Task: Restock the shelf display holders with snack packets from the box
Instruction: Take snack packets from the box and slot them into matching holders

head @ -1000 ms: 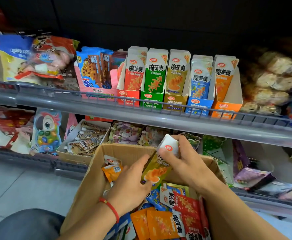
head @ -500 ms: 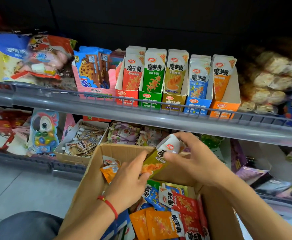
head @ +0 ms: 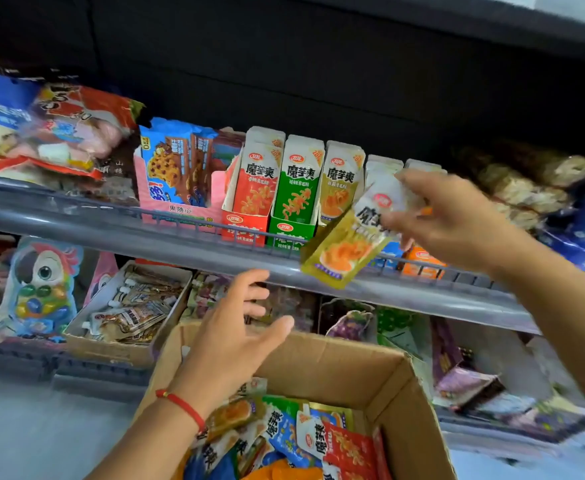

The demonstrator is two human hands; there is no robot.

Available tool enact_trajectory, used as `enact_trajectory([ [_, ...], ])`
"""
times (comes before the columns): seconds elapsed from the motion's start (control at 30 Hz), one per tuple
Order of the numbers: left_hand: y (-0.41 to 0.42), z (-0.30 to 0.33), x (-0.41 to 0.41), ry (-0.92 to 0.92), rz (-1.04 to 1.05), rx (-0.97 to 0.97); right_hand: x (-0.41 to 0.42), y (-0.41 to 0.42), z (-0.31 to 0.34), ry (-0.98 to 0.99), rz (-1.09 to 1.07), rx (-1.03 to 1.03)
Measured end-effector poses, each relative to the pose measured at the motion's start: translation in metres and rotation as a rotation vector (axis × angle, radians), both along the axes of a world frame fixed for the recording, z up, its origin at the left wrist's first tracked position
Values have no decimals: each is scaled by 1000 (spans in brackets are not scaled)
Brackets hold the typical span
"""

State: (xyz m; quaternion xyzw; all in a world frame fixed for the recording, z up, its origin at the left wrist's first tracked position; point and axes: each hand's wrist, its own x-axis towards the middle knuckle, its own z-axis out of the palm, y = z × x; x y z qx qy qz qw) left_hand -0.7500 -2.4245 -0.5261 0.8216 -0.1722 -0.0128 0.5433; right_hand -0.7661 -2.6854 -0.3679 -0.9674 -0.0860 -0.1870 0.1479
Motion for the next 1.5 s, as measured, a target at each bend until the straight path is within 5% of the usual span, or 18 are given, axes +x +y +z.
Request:
enact_trajectory([
  [0.1, 11, -1, 7, -12, 94, 2, 22, -7, 41, -159, -192, -76],
  [0.23, 19, -1, 11, -35, 149, 76, 66, -8, 57, -126, -417, -30],
  [0.6, 18, 2, 12, -65, 124, 134, 160, 4, 13, 225, -384, -319],
  [0.97, 17, -1, 15, -73, 84, 191, 173, -10, -23, -123, -407, -517],
  [1.27, 24, -13, 10, -96, -93, 525, 73, 27, -64, -379, -104, -161],
  [1.4, 30, -28, -1, 29, -300, 734, 5, 60, -128, -77, 107, 34],
  [1.5, 38, -38, -8, 122, -396, 797, -15, 73, -183, 439, 171, -210],
])
